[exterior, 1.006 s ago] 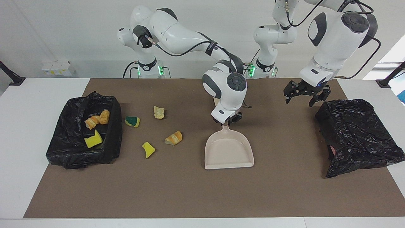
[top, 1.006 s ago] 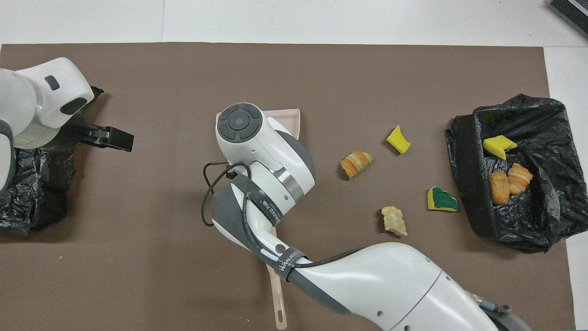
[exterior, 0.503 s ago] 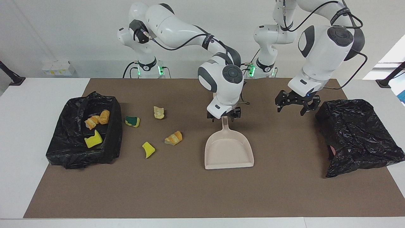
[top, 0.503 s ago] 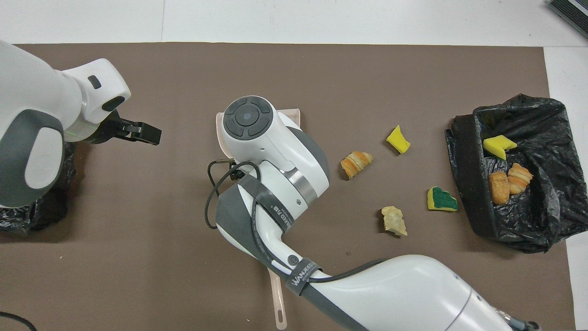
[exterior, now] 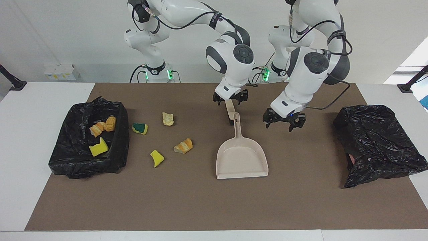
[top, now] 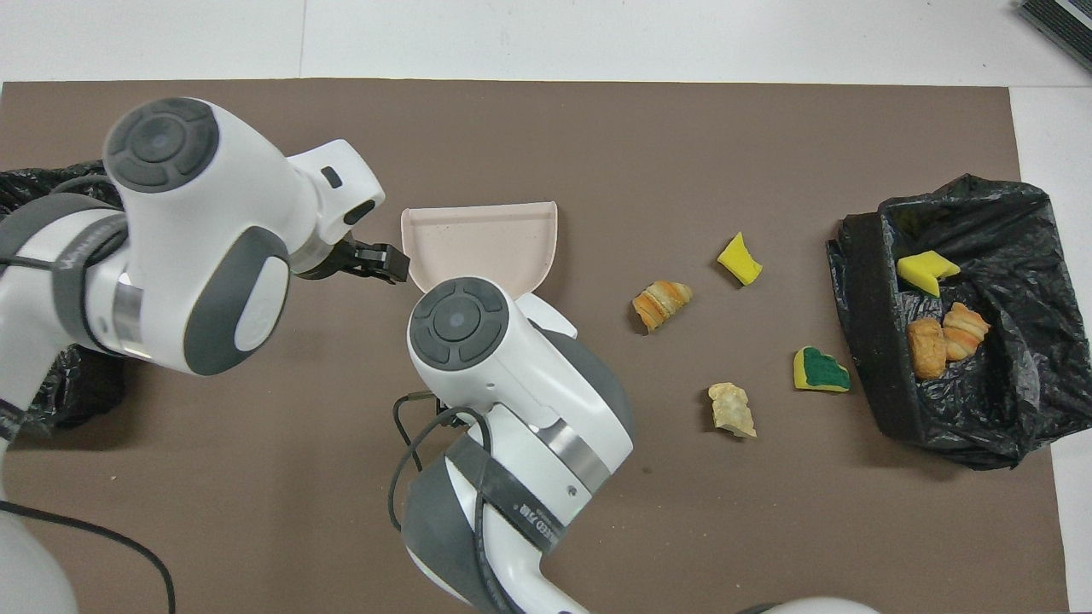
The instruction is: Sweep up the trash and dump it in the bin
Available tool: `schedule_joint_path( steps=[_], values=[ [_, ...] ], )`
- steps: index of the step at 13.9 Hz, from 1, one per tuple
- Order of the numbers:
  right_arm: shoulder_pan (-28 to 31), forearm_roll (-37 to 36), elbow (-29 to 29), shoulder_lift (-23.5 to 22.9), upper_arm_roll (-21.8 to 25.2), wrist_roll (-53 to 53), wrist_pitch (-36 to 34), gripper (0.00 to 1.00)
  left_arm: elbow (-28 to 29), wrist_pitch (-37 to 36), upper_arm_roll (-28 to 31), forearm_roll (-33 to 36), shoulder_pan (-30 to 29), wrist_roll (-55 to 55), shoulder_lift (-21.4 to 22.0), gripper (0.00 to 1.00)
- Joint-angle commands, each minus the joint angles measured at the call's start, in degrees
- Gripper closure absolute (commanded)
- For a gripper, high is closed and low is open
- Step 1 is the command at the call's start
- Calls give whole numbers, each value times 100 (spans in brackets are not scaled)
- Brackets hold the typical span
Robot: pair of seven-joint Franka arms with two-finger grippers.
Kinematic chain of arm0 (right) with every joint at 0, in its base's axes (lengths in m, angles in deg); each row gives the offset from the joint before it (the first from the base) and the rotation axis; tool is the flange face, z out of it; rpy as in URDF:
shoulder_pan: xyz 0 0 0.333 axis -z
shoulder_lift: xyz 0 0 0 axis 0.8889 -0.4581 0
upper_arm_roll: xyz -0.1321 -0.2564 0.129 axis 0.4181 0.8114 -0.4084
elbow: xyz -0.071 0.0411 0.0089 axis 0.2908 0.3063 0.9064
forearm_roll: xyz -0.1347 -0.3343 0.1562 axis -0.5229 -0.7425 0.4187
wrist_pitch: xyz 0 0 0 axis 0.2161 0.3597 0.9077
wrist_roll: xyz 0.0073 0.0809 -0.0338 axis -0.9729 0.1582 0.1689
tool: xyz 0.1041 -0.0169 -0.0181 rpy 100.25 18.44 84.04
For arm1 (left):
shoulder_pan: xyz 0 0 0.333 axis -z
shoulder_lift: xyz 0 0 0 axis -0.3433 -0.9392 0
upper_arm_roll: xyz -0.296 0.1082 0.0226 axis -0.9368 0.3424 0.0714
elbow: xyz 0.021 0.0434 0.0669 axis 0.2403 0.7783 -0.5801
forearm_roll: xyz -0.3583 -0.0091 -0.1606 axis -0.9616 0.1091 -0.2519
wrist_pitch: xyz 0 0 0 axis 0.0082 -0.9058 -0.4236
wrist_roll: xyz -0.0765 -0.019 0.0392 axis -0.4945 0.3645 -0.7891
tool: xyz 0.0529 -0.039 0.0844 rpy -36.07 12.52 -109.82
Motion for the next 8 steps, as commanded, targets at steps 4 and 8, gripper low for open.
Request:
schedule_joint_path(
  steps=[4, 8],
  values=[
    [-407, 1207, -2879, 1557, 3, -156, 1766, 0, 177, 510, 74, 189, 787, 1015, -393, 0],
    [-820, 1253, -3445, 1717, 3, -199, 1978, 0, 748, 730, 65, 128, 1060, 1324, -288, 0]
  ],
)
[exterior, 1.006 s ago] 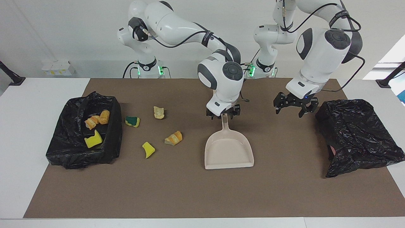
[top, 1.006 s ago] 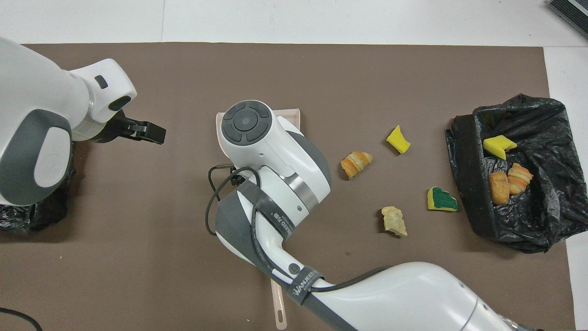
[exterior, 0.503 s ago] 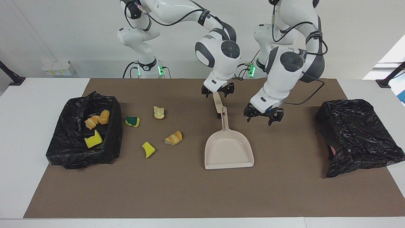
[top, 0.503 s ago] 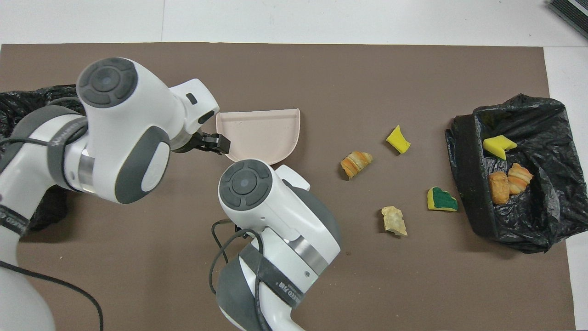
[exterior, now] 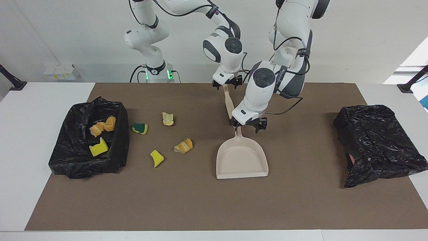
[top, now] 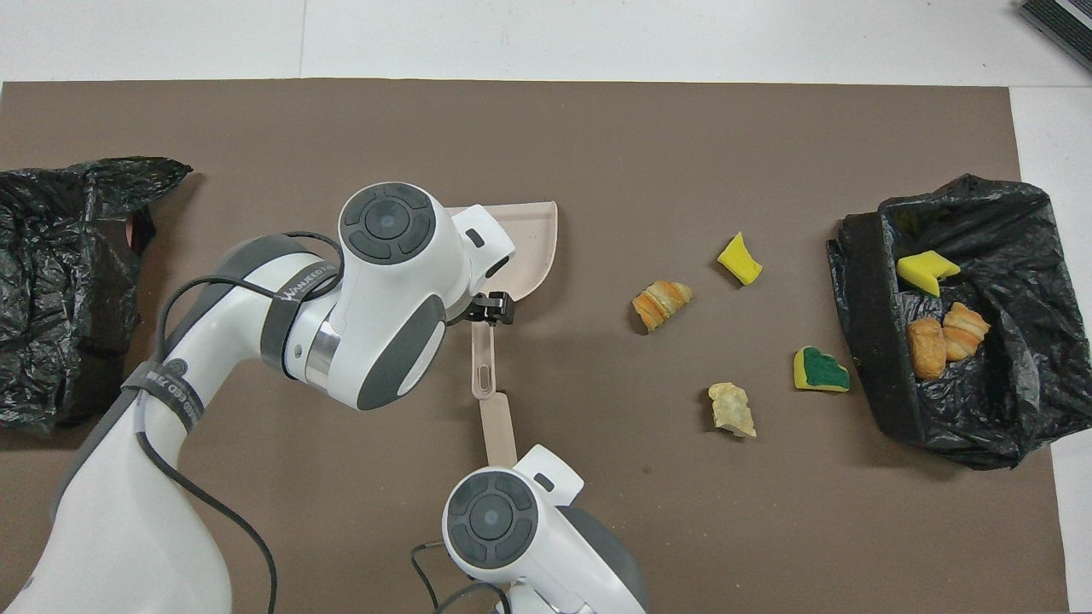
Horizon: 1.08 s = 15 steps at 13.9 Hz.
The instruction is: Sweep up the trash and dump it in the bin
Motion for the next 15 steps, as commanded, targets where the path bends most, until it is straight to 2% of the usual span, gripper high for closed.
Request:
schedule_joint_path(
  steps=[1, 4, 5, 8, 9, 10, 11, 12, 13, 15],
  values=[
    [-117, 145, -391, 240, 14, -137, 280, 0, 512, 189, 76, 71, 191, 149, 275, 0],
    [-109, 154, -488, 283, 14, -58, 289, 0, 777, 233, 67, 63, 244, 219, 417, 1],
    [-109, 145, -506, 292, 14, -23, 306, 3, 786, 207, 67, 19, 244, 245, 426, 5],
    [-117, 145, -506, 257, 14, -14, 394, 54, 838, 242, 67, -192, 244, 272, 452, 9],
    [-117, 145, -506, 248, 23, 12, 464, 65, 839, 251, 67, -192, 270, 272, 461, 9],
    [-109, 145, -506, 222, 23, 239, 508, 70, 856, 268, 58, -201, 279, 272, 461, 10],
    [-100, 154, -506, 213, 23, 511, 509, 85, 882, 277, 58, -201, 288, 281, 470, 13],
    [-109, 145, -462, 196, 23, 609, 526, 97, 882, 277, 58, -210, 332, 324, 487, 26],
    [-100, 145, -410, 161, 23, 593, 587, 100, 891, 277, 58, -210, 358, 386, 496, 35],
    [-65, 145, -392, 160, 23, 636, 710, 100, 961, 295, 58, -210, 376, 456, 531, 42]
  ],
)
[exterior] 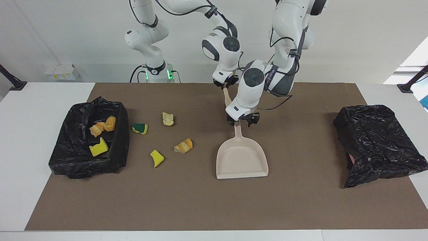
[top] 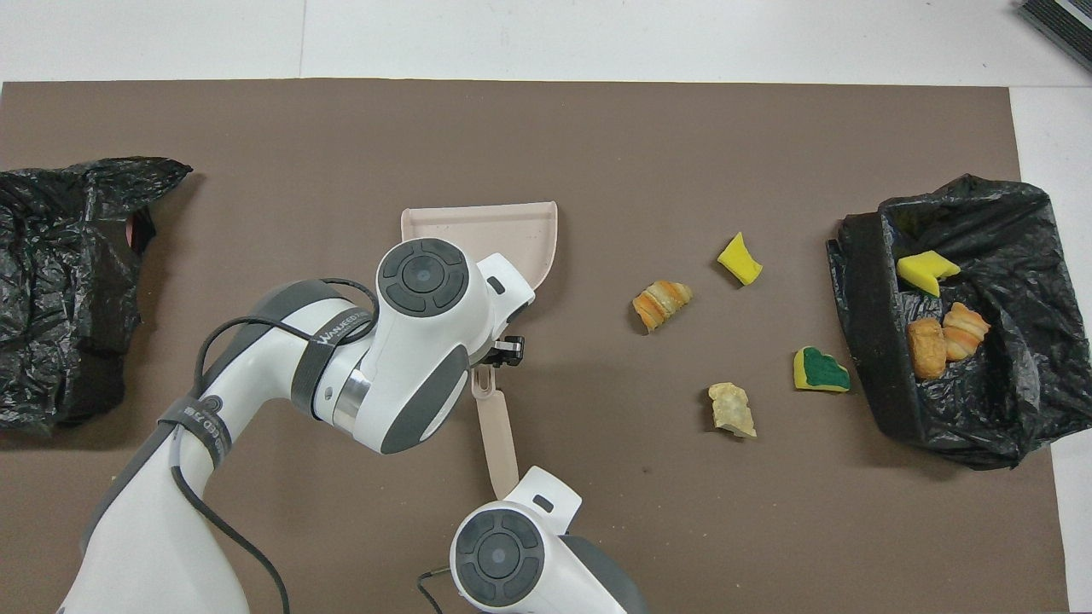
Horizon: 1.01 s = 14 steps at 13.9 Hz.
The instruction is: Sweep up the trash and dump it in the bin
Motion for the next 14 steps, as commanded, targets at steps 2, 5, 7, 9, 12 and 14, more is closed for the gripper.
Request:
schedule_joint_path(
  steps=[2, 5, 7, 9, 12, 14],
  values=[
    [262, 148, -90, 432, 23, 142, -85, 100, 335, 152, 77, -84, 132, 171, 250, 59],
    [684, 148, -108, 1048, 41, 62, -1024, 100, 335, 152, 85, -84, 114, 268, 250, 92],
    [1000, 139, -151, 1260, 50, -130, -1570, 100, 300, 117, 86, -84, 79, 233, 242, 100],
    [1317, 0, -178, 1331, 50, -631, -1931, 100, 177, 81, 103, -58, 26, 145, 198, 100],
    [1660, -588, -554, 1506, 59, -939, -2012, 100, 98, 3, 156, -14, -210, -441, 250, 100],
    [1923, -975, -967, 1717, 59, -958, -1942, 100, -51, -295, 165, -5, -386, -1038, 250, 100]
  ],
)
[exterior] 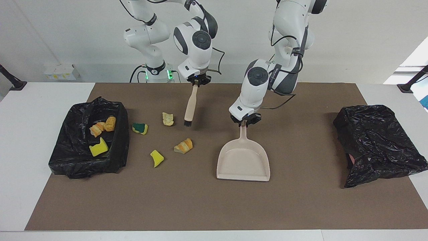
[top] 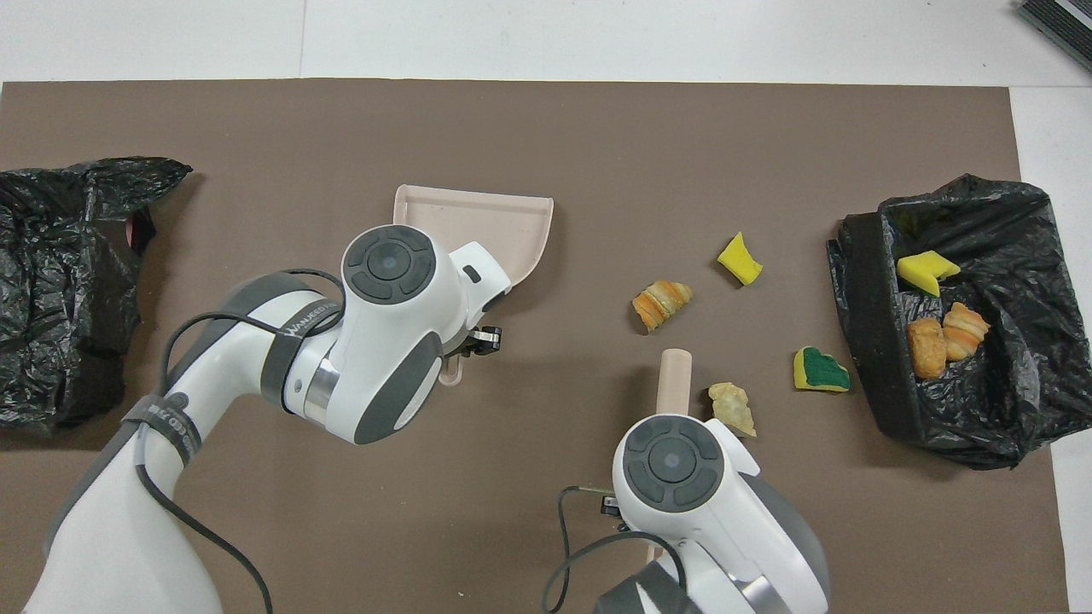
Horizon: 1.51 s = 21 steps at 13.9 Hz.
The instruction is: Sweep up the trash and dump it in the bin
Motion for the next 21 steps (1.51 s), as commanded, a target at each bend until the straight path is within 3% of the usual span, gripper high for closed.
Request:
schedule_joint_path(
  steps=[1, 6, 9, 12, 15, 17, 21],
  values=[
    [307, -522, -661, 522, -58, -147, 94, 100, -133, -388, 5, 12, -278, -859, 148, 100],
    [561, -1367, -812, 637, -67, -24, -310, 100, -160, -775, 5, 21, -726, -3108, 289, 100],
    [939, -1351, -943, 672, -67, 545, -363, 100, -142, -785, 5, 231, -753, -3954, 306, 100],
    [1160, -1227, -1162, 619, -85, 846, -241, 100, -142, -732, 5, 626, -736, -5009, 306, 100],
    [1090, -772, -1154, 541, -94, 829, 145, 100, -116, -732, -4, 715, -648, -5090, 324, 100],
    [1046, -473, -1093, 225, -102, 820, 348, 100, -46, -793, -39, 1100, -482, -5116, 403, 100],
    [870, 256, -401, -241, -102, 750, 524, 100, 156, -732, -65, 1120, -288, -5775, 543, 100]
  ],
)
